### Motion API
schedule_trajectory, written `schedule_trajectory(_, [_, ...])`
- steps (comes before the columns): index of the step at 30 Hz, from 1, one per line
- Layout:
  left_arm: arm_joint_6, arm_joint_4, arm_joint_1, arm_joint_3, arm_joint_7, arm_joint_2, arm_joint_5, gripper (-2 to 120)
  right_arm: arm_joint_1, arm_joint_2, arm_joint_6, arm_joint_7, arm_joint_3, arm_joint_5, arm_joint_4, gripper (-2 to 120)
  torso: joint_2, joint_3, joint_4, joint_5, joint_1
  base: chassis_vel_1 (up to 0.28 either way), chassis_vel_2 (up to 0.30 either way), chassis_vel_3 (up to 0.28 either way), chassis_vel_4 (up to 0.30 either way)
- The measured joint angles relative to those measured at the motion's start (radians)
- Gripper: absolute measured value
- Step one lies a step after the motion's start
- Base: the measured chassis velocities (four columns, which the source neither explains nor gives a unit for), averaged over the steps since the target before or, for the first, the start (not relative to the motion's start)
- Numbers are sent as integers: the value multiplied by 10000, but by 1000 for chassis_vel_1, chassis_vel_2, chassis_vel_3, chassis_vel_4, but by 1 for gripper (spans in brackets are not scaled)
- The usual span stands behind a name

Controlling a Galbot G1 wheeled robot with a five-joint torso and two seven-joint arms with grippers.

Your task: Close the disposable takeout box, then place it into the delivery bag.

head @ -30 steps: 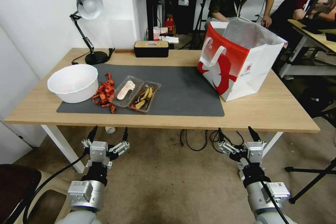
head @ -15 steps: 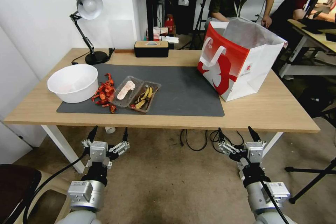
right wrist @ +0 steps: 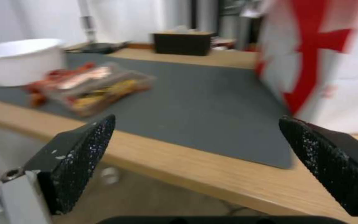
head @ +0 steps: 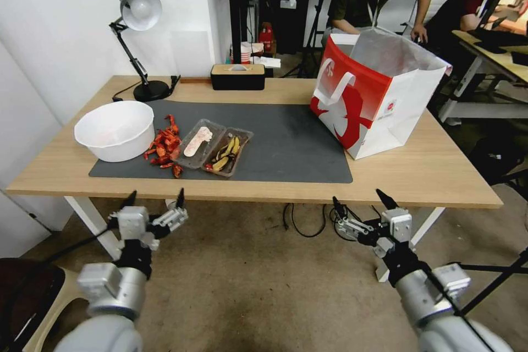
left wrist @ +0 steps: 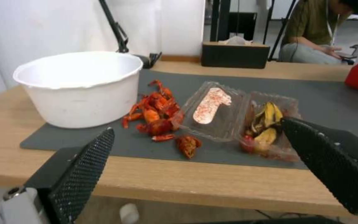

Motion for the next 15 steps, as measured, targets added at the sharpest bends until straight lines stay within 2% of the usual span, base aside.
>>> schedule_trajectory(1, [303,-127,-81,-110,-86,70,-288,100,89,-169,-338,-299,120,290,129,100,0,0,0,0,0,0,0,0,0])
schedule_trajectory(2, [303,-127,-81,-110,-86,70,-288,100,89,-169,-338,-299,120,290,129,100,0,0,0,0,0,0,0,0,0])
schedule_trajectory(5, [1464,-564,-388,-538,-427,337,-1388,100,412,-769,-1481,-1364,523,1319,590,100,0,0,0,0,0,0,0,0,0])
schedule_trajectory(8, [1754,-599,-367,-565,-346,354,-1547,100,556,-865,-1603,-1577,537,1580,511,100,0,1,1,-1,0,0,0,0,0])
schedule_trajectory(15, [1761,-604,-357,-528,-212,368,-1547,100,569,-786,-1413,-1556,478,1580,345,100,0,0,0,-1,0,0,0,0,0])
